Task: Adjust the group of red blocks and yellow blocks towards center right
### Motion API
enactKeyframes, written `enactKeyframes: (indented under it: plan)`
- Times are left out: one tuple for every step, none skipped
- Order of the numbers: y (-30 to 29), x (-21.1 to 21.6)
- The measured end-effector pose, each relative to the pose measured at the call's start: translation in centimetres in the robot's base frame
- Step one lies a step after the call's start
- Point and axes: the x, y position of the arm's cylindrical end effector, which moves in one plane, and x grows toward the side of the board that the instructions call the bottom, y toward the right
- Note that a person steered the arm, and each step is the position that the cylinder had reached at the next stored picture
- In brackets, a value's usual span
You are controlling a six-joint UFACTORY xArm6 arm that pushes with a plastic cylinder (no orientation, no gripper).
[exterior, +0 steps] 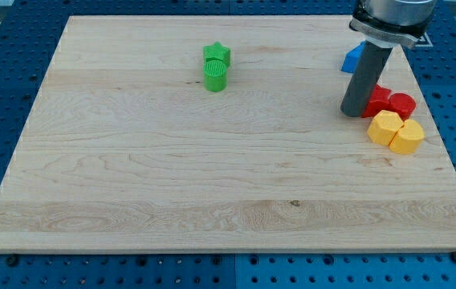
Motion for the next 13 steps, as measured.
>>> enactKeyframes:
  plan:
    - [-1.8,-1.2]
    - [-1.9,-3.4]
    - [-0.9,-5.7]
    - [1.7,-5.7]
    - [3.6,-5.7]
    - [4.2,-5.3]
    - [4.2,-4.0]
    - [4.2,-2.9]
    - [2.9,-2.9]
    - [-0.1,-2.3]
    - [-1.0,2.0]
    - [-0.6,5.2]
    - [-2.5,2.5]
